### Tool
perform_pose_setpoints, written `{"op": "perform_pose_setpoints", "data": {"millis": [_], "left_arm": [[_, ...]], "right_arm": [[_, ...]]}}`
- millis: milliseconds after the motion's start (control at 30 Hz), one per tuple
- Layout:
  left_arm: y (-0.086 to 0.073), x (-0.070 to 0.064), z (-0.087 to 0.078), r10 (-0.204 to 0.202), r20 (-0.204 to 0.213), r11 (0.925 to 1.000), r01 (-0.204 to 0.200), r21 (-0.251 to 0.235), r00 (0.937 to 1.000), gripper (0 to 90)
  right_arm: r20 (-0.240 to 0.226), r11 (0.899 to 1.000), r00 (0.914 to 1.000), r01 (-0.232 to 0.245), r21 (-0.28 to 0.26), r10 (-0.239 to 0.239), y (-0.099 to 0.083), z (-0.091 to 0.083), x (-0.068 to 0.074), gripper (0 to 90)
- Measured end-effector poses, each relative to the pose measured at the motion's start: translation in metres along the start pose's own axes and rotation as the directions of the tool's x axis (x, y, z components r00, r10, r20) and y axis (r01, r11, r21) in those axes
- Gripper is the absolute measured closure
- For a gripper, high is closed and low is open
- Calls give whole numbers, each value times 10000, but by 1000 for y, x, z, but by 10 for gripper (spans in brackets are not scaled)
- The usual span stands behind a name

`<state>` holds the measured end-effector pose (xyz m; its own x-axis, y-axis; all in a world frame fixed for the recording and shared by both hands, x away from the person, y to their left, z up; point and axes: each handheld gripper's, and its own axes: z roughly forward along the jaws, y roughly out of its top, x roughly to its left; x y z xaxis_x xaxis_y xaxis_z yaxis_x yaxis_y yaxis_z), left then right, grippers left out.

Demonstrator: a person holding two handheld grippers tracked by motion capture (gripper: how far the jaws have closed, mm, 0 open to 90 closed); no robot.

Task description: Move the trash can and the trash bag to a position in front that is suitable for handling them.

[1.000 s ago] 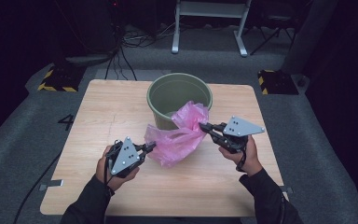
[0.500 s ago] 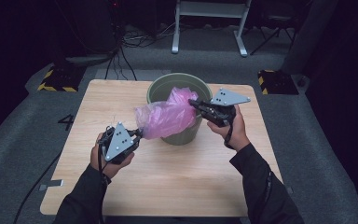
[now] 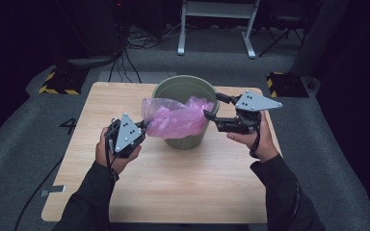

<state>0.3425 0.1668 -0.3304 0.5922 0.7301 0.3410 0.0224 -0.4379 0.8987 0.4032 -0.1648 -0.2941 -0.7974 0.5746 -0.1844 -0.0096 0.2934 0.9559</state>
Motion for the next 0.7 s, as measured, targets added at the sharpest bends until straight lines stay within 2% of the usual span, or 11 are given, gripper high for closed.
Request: {"op": "perform_pose_setpoints", "data": {"millis": [100,167,300,333,400,467,533,567,600,667,700], "left_arm": [[3,0,3,60,-113,10000,-60,53,9999,900],[5,-1,7,104,-50,9999,-104,49,9999,900],[7,-4,11,207,57,9998,-208,36,9998,900],[7,-4,11,207,57,9998,-208,36,9998,900],[8,-5,13,233,54,9997,-233,16,9997,900],[8,-5,13,255,43,9997,-256,26,9997,900],[8,-4,13,216,22,9998,-216,51,9998,900],[8,-4,13,216,22,9998,-216,51,9998,900],[7,-4,13,176,-47,9998,-176,43,9998,900],[7,-3,13,159,-58,9999,-159,51,9999,900],[6,-1,12,116,-147,9999,-115,72,9998,899]], "right_arm": [[-107,9998,9998,173,13,-173,1,-3,3,311],[-625,9994,9975,336,88,-330,2,-2,9,304],[-1306,9956,9878,889,296,-843,1,5,20,292],[-1306,9956,9878,889,296,-843,1,5,20,292],[-1750,9911,9777,1254,457,-1156,-1,13,27,303],[-1930,9860,9713,1542,642,-1393,-3,17,33,383],[-2142,9797,9633,1830,824,-1619,-6,20,37,601],[-2142,9797,9633,1830,824,-1619,-6,20,37,601],[-2294,9748,9569,2034,911,-1782,-10,22,40,747],[-2313,9738,9553,2095,890,-1843,-13,22,41,782],[-2326,9744,9544,2103,800,-1869,-18,20,44,851]]}}
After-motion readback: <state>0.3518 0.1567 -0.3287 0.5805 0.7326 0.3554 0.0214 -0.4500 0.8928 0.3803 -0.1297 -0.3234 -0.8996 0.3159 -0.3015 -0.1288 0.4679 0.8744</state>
